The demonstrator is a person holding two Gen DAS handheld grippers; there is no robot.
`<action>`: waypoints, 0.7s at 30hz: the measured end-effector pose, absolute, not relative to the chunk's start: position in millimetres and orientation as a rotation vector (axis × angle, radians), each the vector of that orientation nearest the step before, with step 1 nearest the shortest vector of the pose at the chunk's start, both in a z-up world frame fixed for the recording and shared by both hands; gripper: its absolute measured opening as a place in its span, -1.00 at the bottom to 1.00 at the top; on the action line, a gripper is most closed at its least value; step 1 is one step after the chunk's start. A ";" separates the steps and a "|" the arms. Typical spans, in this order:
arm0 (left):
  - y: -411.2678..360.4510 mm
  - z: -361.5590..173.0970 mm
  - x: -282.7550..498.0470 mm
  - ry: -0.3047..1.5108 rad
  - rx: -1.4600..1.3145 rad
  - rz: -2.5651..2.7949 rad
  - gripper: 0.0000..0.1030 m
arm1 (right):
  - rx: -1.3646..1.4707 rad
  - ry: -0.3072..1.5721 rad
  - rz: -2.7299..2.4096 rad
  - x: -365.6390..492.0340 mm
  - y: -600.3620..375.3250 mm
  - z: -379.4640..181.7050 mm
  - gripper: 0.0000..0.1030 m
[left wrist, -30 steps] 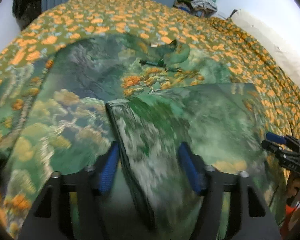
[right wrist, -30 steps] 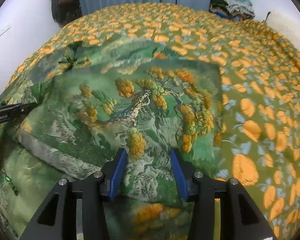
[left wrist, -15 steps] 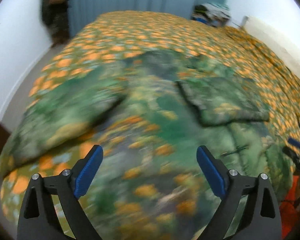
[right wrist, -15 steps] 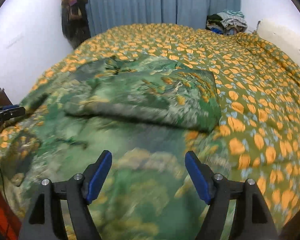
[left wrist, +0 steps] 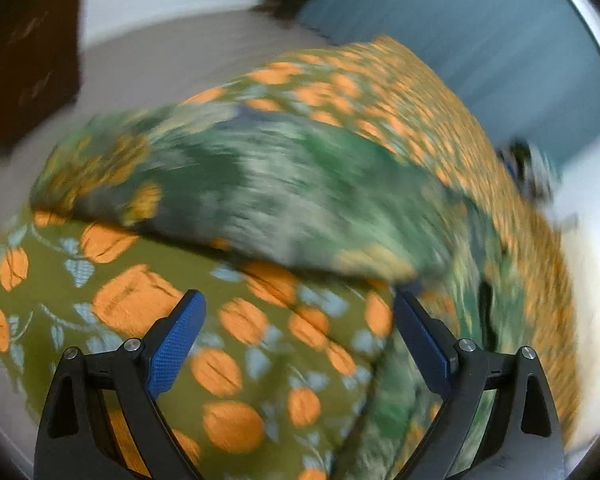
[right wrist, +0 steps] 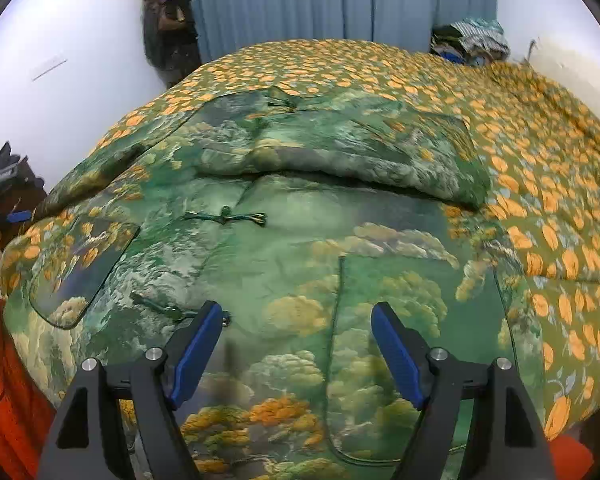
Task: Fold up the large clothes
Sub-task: 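Grasp the other jacket sleeve with the left tool and lift it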
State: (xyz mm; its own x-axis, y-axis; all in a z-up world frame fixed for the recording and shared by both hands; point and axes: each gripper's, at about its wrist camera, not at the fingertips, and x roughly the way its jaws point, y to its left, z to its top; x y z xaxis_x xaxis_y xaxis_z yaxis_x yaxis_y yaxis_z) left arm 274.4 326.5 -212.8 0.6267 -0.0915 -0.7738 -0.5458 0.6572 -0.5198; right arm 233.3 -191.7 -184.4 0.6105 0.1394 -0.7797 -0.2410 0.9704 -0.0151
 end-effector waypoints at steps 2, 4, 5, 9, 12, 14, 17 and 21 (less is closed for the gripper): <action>351.6 -235.7 277.1 0.874 -0.963 0.321 0.85 | -0.145 0.897 0.225 233.0 -187.4 -187.5 0.52; 367.0 -250.1 278.4 0.848 -1.053 0.353 0.85 | -0.144 0.908 0.225 233.1 -186.4 -190.9 0.52; 374.8 -254.6 280.6 0.814 -1.092 0.369 0.85 | -0.142 0.915 0.226 233.5 -186.5 -192.6 0.52; 390.0 -250.7 293.6 0.735 -1.124 0.420 0.82 | -0.143 0.925 0.224 234.6 -186.9 -196.8 0.52; 396.5 -248.3 298.7 0.714 -1.126 0.499 0.48 | -0.136 0.928 0.224 235.3 -187.5 -199.2 0.52; 398.6 -247.8 300.0 0.738 -1.092 0.554 -0.32 | -0.134 0.929 0.229 235.8 -186.9 -200.7 0.52; 391.7 -238.3 299.5 0.751 -1.055 0.566 -0.75 | -0.136 0.926 0.234 235.8 -187.1 -201.7 0.52; 367.8 -184.5 311.6 0.725 -0.817 0.582 -0.80 | -0.121 0.901 0.245 232.9 -189.9 -197.0 0.52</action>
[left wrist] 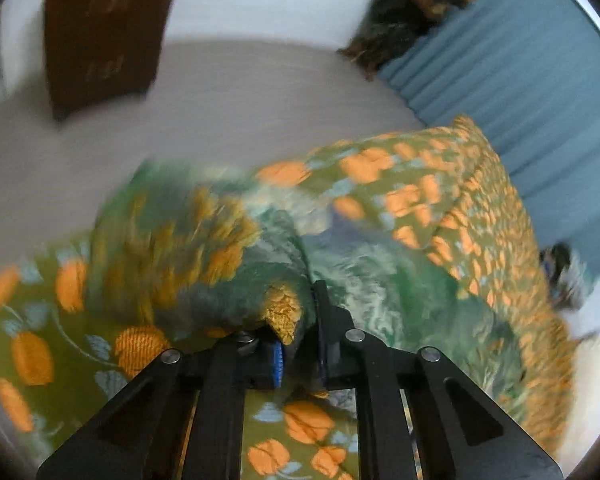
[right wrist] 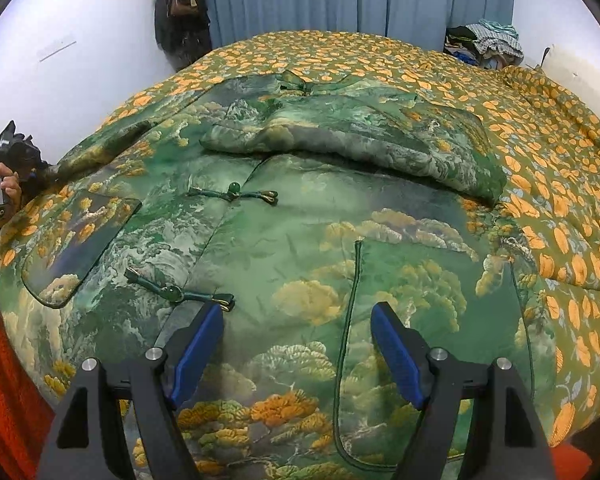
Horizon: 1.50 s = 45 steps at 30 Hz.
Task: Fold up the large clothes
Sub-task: 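Grasp the other jacket sleeve with the left tool and lift it, then lay the sleeve across the jacket front and open the left tool, then grasp the jacket side edge with the right tool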
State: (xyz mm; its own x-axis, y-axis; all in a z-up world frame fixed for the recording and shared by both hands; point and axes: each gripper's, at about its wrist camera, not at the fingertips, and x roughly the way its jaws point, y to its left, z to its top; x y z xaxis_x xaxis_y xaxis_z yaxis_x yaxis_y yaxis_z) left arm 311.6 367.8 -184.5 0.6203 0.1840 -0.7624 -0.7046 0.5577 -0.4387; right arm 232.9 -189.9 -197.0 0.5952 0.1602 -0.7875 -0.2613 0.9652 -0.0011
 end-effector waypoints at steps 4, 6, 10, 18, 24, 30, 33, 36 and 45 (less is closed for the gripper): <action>313.8 -119.2 341.7 0.652 -0.570 0.524 -0.81 | -0.089 0.867 0.257 230.7 -195.4 -189.3 0.52; 270.7 -83.5 361.5 0.606 -0.427 0.446 -0.81 | -0.072 0.859 0.252 230.8 -199.7 -186.4 0.52; 187.4 -46.4 405.6 0.554 -0.179 0.308 -0.81 | -0.043 0.849 0.238 231.6 -208.3 -183.6 0.52; 28.0 -84.1 450.9 0.587 0.112 0.067 -0.82 | 0.026 0.828 0.206 234.8 -235.0 -175.9 0.52; -45.3 -164.1 464.4 0.738 0.256 -0.018 -0.81 | 0.098 0.841 0.157 244.6 -263.8 -176.8 0.52; -62.1 -203.6 459.1 0.826 0.310 -0.087 -0.09 | 0.205 0.829 0.235 296.2 -278.4 -156.0 0.52; -61.4 -191.8 442.8 0.785 0.280 -0.142 0.61 | 0.366 0.846 0.330 361.3 -279.7 -147.4 0.52; -53.2 -181.9 425.7 0.794 0.235 -0.189 0.64 | 0.449 0.902 0.386 429.1 -264.2 -152.4 0.52; 20.5 -161.5 386.3 0.827 0.066 -0.162 0.65 | 0.345 1.214 0.428 520.7 -166.8 -215.5 -0.73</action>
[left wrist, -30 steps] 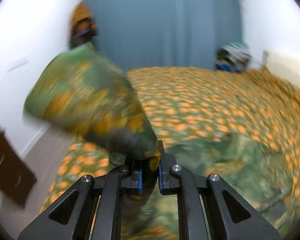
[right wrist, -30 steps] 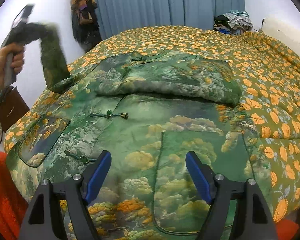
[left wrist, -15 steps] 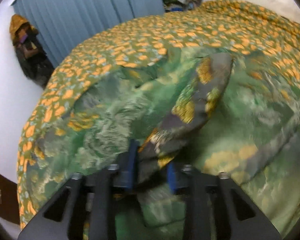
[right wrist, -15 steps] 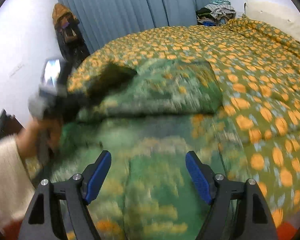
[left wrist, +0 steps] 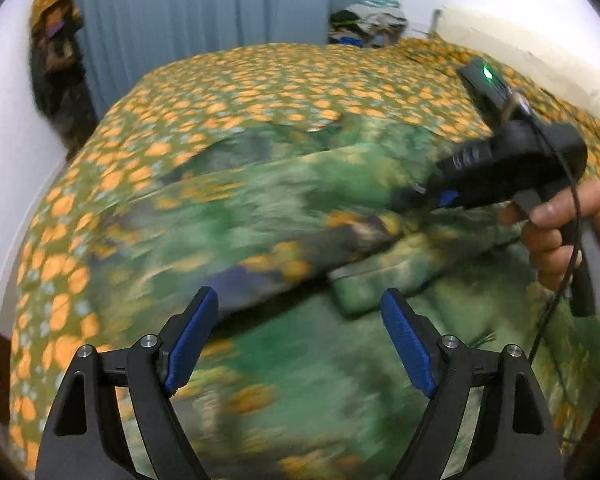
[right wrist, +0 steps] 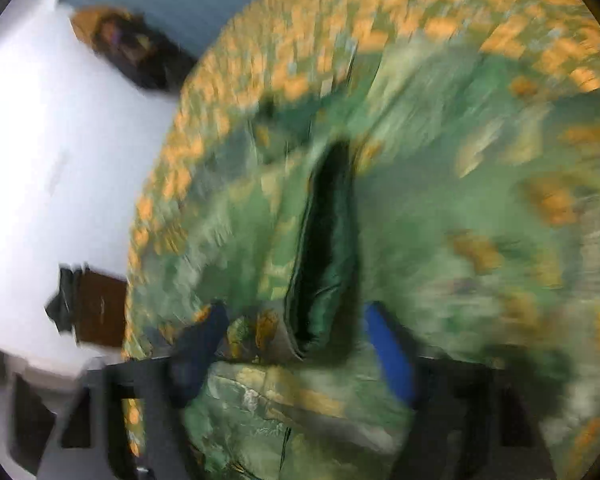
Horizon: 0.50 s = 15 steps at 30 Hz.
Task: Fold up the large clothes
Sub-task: 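Grasp the jacket side edge with the right tool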
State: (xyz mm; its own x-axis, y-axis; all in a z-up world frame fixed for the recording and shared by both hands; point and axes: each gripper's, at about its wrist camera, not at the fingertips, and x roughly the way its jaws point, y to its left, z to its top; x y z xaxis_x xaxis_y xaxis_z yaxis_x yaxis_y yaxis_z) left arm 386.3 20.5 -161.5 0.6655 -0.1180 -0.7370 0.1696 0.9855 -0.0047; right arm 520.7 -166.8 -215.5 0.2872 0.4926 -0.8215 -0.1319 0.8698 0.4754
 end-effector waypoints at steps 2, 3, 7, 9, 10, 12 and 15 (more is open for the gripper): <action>43.4 -157.8 389.2 0.829 0.016 -0.125 0.65 | 0.249 1.131 0.420 523.0 -155.1 -197.9 -0.72; 53.7 -156.3 391.3 0.827 -0.009 -0.106 0.65 | 0.203 1.074 0.419 526.3 -150.5 -185.6 -0.72; 76.7 -159.9 400.0 0.821 -0.069 -0.051 0.65 | 0.093 0.982 0.379 543.4 -141.9 -175.2 -0.72; 79.5 -163.4 404.2 0.830 -0.089 -0.043 0.65 | 0.068 1.036 0.364 557.4 -135.9 -199.9 -0.69; 82.3 -164.5 408.6 0.835 -0.092 -0.043 0.65 | 0.061 1.065 0.353 559.7 -136.0 -209.7 -0.55; 80.9 -162.4 416.5 0.838 -0.084 -0.044 0.65 | 0.066 1.096 0.337 558.2 -138.3 -226.0 -0.36; 82.0 -155.3 433.9 0.811 -0.065 -0.052 0.65 | 0.058 1.030 0.323 544.8 -152.7 -202.2 -0.13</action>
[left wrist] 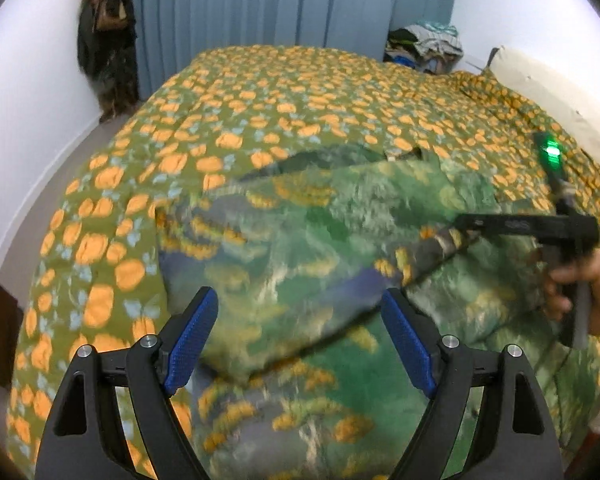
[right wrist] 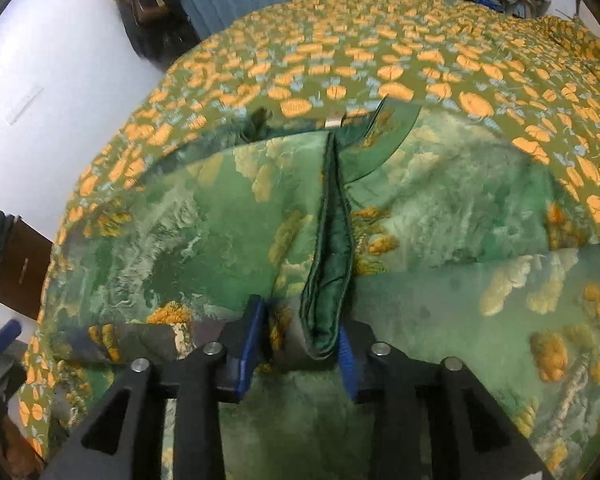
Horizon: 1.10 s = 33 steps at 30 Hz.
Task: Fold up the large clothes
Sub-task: 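Grasp the jacket side edge with the right tool, then fold the side edge over the jacket front with the right tool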
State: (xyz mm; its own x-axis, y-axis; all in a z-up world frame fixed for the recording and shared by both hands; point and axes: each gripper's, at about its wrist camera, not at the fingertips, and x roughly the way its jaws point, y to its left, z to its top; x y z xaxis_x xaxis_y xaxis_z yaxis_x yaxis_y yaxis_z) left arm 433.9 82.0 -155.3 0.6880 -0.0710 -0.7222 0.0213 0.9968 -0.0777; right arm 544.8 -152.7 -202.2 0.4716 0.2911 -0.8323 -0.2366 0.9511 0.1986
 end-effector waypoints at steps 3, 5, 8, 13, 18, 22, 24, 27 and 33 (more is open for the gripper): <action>85.4 -158.8 459.7 0.810 -0.063 -0.067 0.65 | -0.057 0.877 0.275 526.6 -156.5 -166.7 -0.11; 85.7 -175.8 481.8 0.859 -0.076 -0.071 0.62 | -0.079 0.817 0.310 521.8 -152.4 -150.4 -0.11; 84.5 -210.9 502.9 0.953 -0.077 -0.056 0.49 | -0.034 0.860 0.476 533.0 -131.3 -157.4 -0.11; 82.8 -250.4 505.7 1.006 -0.049 -0.054 0.49 | -0.056 1.030 0.495 556.7 -108.9 -225.9 -0.15; 78.7 -250.8 504.3 1.005 -0.026 -0.044 0.50 | -0.033 1.030 0.478 558.3 -114.0 -244.5 -0.15; 79.8 -217.3 502.2 0.997 -0.054 -0.044 0.50 | -0.036 1.016 0.482 556.8 -118.9 -245.7 -0.16; 82.4 -192.8 507.7 0.957 -0.131 -0.069 0.58 | -0.031 1.003 0.485 554.5 -119.8 -247.3 -0.15; 84.6 -176.6 531.2 0.916 -0.213 -0.078 0.61 | -0.039 0.981 0.485 551.6 -117.4 -248.5 -0.15; 97.6 -218.3 581.8 0.942 -0.213 0.059 0.62 | -0.028 0.977 0.488 552.7 -117.9 -250.0 -0.15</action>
State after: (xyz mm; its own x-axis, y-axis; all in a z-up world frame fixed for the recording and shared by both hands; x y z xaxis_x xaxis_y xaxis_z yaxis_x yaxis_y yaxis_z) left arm 581.8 97.6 -218.3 0.5884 -0.0425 -0.8074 -0.1431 0.9774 -0.1557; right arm 552.7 -117.9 -250.0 0.4609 0.3842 -0.8000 -0.4094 0.8918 0.1925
